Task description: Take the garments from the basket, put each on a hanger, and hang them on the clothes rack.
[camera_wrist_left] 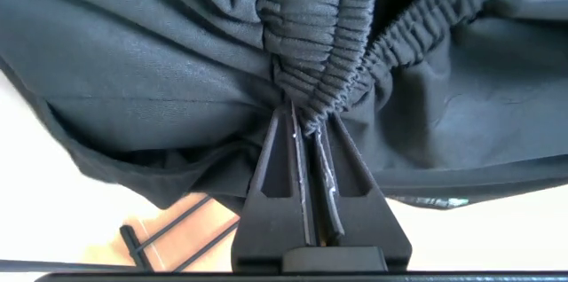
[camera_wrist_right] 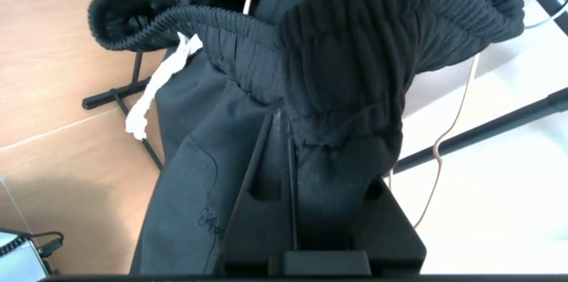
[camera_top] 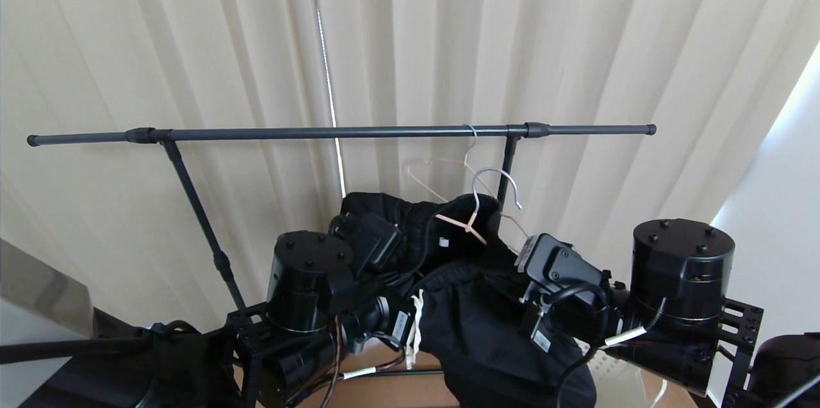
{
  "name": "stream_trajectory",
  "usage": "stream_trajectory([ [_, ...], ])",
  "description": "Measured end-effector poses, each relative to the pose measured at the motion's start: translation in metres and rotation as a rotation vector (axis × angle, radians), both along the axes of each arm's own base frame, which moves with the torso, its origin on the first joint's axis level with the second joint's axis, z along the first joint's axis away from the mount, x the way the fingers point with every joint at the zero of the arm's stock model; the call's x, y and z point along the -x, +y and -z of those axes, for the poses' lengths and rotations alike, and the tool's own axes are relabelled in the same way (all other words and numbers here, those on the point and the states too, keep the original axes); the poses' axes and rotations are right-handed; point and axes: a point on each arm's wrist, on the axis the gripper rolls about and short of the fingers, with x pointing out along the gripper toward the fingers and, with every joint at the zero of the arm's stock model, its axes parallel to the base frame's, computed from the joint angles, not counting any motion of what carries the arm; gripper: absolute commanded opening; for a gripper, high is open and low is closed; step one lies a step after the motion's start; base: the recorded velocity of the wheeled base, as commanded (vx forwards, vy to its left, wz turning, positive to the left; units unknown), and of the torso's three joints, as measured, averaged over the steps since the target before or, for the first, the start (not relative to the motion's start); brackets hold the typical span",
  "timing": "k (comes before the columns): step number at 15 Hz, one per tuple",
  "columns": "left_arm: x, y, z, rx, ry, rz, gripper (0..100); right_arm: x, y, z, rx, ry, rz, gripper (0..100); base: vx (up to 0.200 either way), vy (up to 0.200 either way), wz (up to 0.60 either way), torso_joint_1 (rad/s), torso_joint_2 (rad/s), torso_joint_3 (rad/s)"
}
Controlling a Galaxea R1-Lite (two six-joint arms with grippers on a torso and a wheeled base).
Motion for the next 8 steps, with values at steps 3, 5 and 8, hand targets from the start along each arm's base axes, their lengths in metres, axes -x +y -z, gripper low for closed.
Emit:
stream_trajectory([
  [3, 0.0005, 0.0002, 0.0034, -0.011, 0.006, 0.003, 0, 0.0007, -0.0001, -0.0017, -0.004, -0.005, -0.002, 0, 0.0, 0.0, 0.0, 0.0, 0.0, 0.0],
  [5, 0.0006, 0.0003, 0.0049, -0.015, 0.01, 0.005, 0, 0.0011, -0.0006, -0.0035, -0.008, -0.011, -0.001, 0, 0.0, 0.0, 0.0, 0.0, 0.0, 0.0],
  [8, 0.0005, 0.0002, 0.0054, -0.015, 0.012, 0.005, 0, 0.0029, -0.0018, -0.0064, -0.014, -0.019, -0.002, 0, 0.0, 0.0, 0.0, 0.0, 0.0, 0.0],
])
